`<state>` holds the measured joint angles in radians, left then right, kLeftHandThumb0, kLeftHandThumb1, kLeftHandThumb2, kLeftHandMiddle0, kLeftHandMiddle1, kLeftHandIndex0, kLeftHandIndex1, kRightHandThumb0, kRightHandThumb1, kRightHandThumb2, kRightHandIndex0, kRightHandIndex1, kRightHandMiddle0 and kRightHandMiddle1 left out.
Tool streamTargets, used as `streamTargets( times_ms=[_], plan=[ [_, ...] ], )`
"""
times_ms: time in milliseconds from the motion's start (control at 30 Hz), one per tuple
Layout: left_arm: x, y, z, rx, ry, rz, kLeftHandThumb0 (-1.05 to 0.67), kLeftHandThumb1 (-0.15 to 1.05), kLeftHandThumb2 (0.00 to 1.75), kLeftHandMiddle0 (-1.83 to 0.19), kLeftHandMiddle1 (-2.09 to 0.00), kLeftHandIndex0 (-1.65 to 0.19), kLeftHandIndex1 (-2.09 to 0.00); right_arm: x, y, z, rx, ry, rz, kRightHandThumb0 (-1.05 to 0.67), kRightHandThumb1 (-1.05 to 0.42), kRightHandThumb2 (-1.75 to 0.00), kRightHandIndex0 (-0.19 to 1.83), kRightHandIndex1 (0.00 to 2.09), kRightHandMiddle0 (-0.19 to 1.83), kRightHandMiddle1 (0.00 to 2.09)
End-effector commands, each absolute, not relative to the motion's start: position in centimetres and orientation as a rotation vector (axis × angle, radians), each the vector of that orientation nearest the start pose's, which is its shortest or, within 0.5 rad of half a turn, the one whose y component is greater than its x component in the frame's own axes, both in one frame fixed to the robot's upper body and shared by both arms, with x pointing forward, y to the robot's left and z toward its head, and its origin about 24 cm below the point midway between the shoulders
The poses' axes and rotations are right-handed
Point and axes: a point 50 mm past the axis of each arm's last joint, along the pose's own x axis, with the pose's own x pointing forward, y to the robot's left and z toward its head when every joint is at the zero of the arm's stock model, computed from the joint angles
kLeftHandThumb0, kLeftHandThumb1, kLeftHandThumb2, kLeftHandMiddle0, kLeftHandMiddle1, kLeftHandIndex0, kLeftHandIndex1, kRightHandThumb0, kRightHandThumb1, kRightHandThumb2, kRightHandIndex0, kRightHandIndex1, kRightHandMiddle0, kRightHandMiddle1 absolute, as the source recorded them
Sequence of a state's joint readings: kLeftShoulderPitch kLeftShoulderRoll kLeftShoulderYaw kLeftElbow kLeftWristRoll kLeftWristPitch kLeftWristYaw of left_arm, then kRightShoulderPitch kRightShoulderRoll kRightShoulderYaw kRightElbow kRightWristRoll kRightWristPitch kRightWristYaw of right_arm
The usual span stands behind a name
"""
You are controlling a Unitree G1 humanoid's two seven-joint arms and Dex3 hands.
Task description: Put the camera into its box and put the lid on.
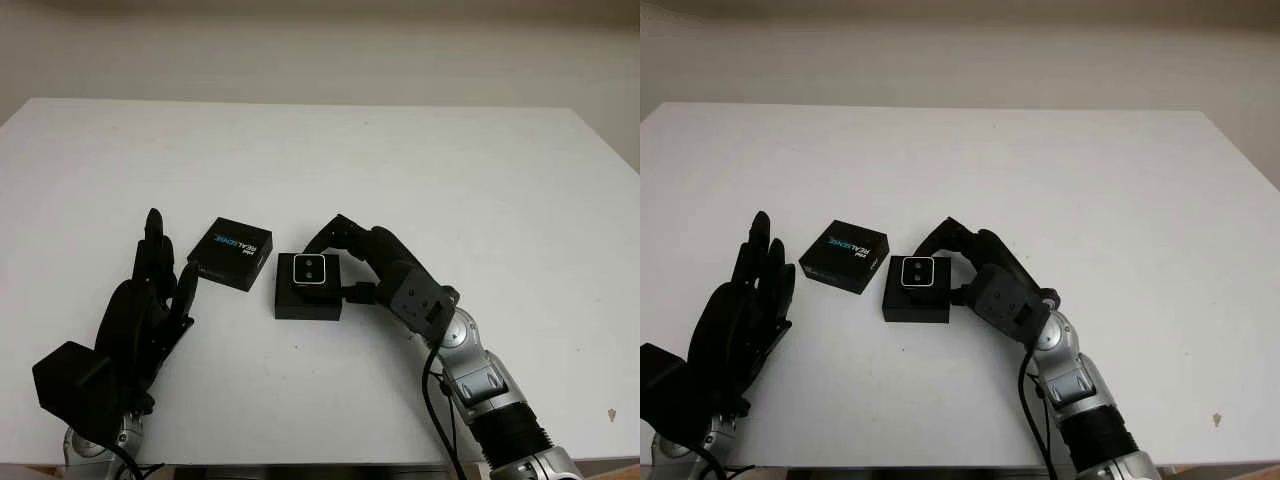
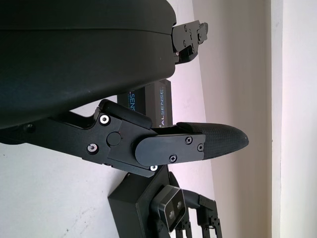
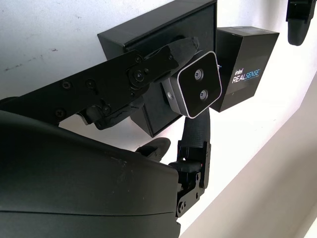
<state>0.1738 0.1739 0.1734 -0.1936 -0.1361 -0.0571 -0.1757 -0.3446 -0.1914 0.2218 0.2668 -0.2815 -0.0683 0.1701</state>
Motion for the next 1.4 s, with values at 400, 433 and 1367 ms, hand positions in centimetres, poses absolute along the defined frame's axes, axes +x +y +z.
streamTargets(
  times_ms=[400,433,1367],
  plan=[
    [21.4,21.7,6.6,0.078,-0.111,0.002,-0.77,1.05,0.47,0.19,0.0,0.19,0.0,30.9,-11.4,6.4,-0.588,-0.043,0.461,-0.39,-0.95,-0.06,0.3,0.31,0.33,1.54],
    [21.4,21.7,6.6,0.078,-0.112,0.002,-0.77,1.05,0.46,0.19,0.0,0.19,0.0,30.8,-11.4,6.4,-0.579,-0.034,0.464,-0.41,-0.95,-0.06,0.29,0.3,0.3,1.48],
    [21.6,21.6,6.6,0.082,-0.11,-0.001,-0.76,1.05,0.47,0.19,0.0,0.19,0.0,30.3,-11.7,7.5,-0.584,-0.132,0.449,-0.62,-0.9,-0.06,-0.09,0.01,0.02,0.07]
  ],
)
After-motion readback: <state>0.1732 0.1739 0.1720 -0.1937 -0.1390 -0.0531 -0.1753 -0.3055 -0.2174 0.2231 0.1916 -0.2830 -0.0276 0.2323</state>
